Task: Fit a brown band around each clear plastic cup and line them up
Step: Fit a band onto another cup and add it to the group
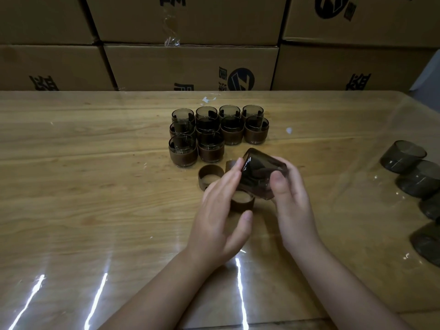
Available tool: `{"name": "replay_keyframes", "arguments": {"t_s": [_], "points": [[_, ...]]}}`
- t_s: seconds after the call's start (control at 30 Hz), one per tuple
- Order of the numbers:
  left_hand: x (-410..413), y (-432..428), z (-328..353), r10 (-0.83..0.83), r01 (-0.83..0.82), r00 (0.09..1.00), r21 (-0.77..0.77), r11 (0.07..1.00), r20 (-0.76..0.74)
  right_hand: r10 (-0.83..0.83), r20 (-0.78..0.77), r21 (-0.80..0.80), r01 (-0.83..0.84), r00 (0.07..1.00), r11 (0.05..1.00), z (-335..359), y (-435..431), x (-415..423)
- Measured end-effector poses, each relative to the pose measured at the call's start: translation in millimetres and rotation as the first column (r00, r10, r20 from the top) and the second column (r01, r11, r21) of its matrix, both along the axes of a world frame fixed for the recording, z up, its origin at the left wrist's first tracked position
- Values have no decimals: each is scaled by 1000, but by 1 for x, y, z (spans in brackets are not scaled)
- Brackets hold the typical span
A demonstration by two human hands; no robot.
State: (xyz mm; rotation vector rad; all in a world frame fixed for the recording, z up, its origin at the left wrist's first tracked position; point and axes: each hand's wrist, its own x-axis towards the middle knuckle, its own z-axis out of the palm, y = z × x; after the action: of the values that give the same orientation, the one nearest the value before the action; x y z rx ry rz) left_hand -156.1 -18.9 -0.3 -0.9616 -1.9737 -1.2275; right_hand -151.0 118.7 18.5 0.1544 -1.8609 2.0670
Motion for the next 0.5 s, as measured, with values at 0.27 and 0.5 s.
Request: {"name": "replay_keyframes", "arguments": {"t_s": [0.27, 0.5], "points": [[-10, 1, 6, -89, 71, 981, 105, 992, 170, 164, 106, -17, -163, 981, 987, -2, -11, 3], [-23, 8, 44, -77, -15, 932, 248, 969, 355, -36, 8, 347, 31, 999, 937, 14, -20, -8]]}}
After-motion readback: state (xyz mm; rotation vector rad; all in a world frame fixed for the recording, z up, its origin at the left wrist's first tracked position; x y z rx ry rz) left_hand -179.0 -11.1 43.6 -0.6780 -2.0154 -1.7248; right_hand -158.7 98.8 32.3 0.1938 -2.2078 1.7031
